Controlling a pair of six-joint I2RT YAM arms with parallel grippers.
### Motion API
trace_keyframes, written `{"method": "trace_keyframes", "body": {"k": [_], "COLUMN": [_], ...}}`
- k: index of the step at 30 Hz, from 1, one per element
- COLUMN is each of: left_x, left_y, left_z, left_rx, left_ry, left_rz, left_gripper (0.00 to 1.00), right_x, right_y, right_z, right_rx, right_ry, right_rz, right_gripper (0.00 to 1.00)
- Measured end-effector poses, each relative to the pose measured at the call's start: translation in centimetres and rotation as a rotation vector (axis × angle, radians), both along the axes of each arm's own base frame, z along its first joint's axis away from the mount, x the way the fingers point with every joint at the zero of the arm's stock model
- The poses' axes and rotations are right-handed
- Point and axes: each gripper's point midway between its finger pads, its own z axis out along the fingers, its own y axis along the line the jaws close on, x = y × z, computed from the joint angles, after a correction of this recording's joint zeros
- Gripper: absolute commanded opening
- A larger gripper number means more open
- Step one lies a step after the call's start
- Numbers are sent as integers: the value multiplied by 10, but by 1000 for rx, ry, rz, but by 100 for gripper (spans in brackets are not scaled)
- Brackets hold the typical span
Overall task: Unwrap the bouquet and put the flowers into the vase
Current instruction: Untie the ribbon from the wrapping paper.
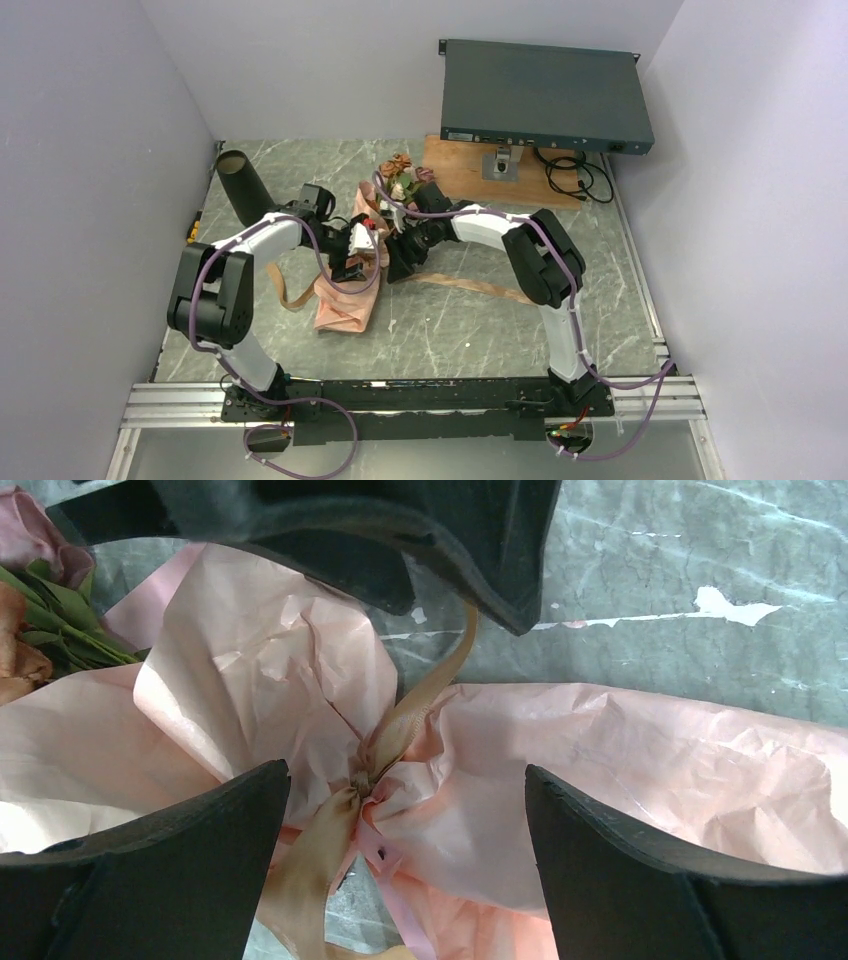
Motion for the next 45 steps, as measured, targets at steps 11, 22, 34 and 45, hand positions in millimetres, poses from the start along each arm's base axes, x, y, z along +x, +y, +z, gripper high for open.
{"method": "trace_keyframes", "body": {"k": [11, 22, 34, 45], "left_x": [2, 0, 1, 3], "left_y": [-1, 0, -4, -6], "left_z": [-15, -21, -27, -28], "left_rx": [25, 53, 45, 37], "left_ry": [18, -15, -14, -4], "left_rz": [-2, -53, -72, -74], "left_gripper": [93, 92, 91, 90], "right_x": [-19, -16, 19, 24], "right_y": [-6, -19, -8, -24], "right_z": [-14, 22, 96, 82], "right_rx": [-31, 77, 324, 264], "right_ry": [-121, -28, 75, 52], "right_rz": [84, -34, -204, -228], "right_gripper": [0, 0, 0, 0]}}
